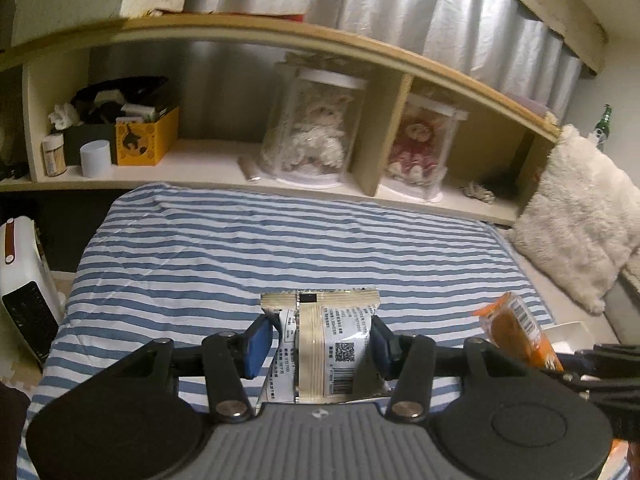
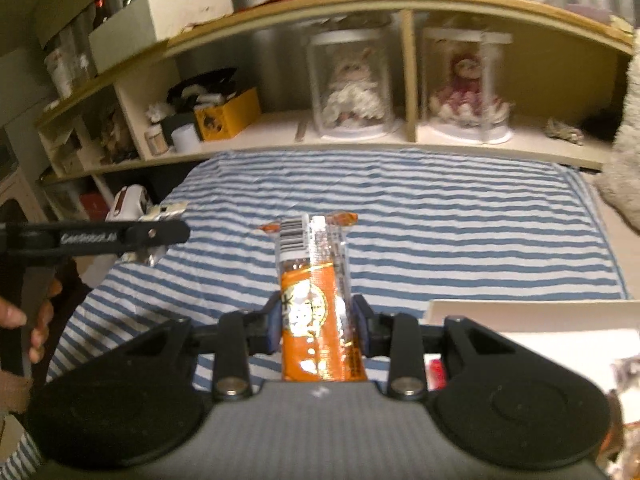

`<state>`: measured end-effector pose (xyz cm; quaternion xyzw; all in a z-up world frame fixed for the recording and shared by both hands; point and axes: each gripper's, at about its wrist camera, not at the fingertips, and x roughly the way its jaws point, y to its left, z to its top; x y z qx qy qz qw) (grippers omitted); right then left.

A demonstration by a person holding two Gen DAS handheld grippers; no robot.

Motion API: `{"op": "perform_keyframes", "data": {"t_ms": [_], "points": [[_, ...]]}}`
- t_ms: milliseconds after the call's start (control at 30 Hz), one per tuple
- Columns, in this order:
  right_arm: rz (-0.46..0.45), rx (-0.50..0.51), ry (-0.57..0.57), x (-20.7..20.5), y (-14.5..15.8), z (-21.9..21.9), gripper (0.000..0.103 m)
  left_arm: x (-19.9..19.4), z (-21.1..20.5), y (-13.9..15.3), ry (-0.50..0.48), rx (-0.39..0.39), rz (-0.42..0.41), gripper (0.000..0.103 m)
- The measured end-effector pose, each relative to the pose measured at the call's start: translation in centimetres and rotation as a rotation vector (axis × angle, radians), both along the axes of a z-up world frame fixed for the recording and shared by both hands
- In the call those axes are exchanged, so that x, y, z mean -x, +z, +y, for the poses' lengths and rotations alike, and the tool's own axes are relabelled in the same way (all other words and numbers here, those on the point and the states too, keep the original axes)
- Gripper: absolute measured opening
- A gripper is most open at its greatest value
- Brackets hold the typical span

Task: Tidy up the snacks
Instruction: 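Carry the orange bar and white pastry over the white box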

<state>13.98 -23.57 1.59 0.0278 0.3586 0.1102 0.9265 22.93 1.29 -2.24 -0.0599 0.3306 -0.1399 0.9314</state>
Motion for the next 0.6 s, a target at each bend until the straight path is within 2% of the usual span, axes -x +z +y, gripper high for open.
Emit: {"op": "perform_keyframes", "data": {"t_ms": [300, 600], "points": [[-0.036, -0.053, -0.062, 3.5, 1.6, -6.4, 0.041, 4.3, -6.0, 3.8, -0.046, -0.020, -0.056, 0.052], [-0.073, -0.089, -0.144, 6.5, 1.9, -13.3, 0.041, 6.7, -13.4, 4.1, -0.114, -0.020, -0.057, 0.053]]}}
